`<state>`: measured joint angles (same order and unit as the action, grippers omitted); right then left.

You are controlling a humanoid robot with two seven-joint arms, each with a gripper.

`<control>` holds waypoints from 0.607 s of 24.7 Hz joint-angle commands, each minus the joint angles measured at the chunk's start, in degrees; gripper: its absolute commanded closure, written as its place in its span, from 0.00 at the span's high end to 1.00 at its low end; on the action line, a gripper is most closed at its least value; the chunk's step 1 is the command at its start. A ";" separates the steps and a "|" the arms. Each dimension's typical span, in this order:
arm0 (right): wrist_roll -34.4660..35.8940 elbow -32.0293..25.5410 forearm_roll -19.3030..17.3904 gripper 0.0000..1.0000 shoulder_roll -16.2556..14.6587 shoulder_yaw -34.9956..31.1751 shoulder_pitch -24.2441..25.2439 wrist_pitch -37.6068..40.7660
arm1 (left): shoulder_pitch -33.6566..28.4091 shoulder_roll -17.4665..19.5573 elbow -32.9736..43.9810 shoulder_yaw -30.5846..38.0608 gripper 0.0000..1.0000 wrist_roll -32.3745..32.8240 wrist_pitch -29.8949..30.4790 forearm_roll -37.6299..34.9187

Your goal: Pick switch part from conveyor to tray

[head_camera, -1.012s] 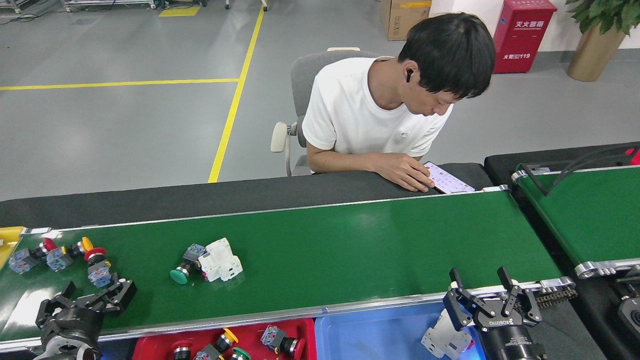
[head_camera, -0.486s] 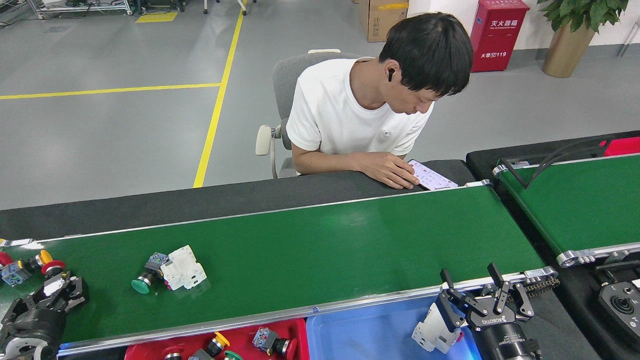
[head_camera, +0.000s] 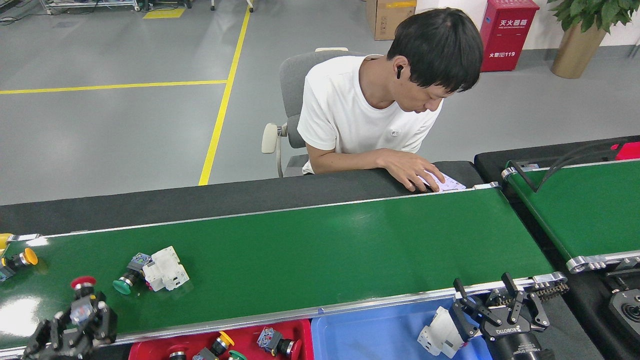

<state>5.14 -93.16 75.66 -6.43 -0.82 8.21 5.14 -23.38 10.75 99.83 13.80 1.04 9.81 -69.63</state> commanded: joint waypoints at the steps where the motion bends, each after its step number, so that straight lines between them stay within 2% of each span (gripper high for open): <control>1: 0.40 -0.80 -0.25 1.00 0.10 -0.32 -0.13 -0.39 | -2.29 -0.91 2.21 -2.55 0.05 -1.65 2.06 -1.47; 3: 0.40 -0.71 -0.25 1.00 0.10 -0.59 -0.13 -0.39 | -2.99 0.41 1.95 -5.45 0.07 -4.46 4.60 -6.56; 6: 0.40 -0.62 -0.42 1.00 0.19 -1.12 -0.13 -0.48 | -3.17 -0.03 1.95 -7.29 0.09 -7.63 9.44 -13.95; 9: 0.40 -0.44 -0.60 1.00 0.10 -1.20 -0.13 -0.48 | -3.25 -0.12 1.95 -7.65 0.21 -7.63 10.15 -15.18; 10: 0.31 -0.44 -0.60 1.00 0.10 -1.20 -0.13 -0.48 | -3.25 0.15 1.95 -8.09 0.28 -7.63 10.23 -15.18; 11: 0.40 -0.44 -0.60 1.00 0.19 -1.20 -0.13 -0.48 | -3.25 0.32 1.95 -8.79 0.43 -7.63 10.32 -15.18; 12: 0.40 -0.44 -0.60 1.00 0.19 -1.12 -0.04 -0.48 | -3.25 0.32 1.95 -9.14 0.59 -7.54 10.32 -15.27; 14: 0.31 -0.44 -0.60 1.00 0.19 -1.12 0.14 -0.48 | -3.25 0.50 1.86 -9.23 1.00 -7.54 10.85 -15.27; 15: 0.31 -0.44 -0.60 1.00 0.19 -1.12 0.14 -0.48 | -3.25 0.50 1.86 -9.23 1.00 -7.54 11.11 -15.18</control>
<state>5.18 -93.03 75.21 -6.40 -1.70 8.60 4.71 -26.59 10.68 101.00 4.48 -5.94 20.31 -84.76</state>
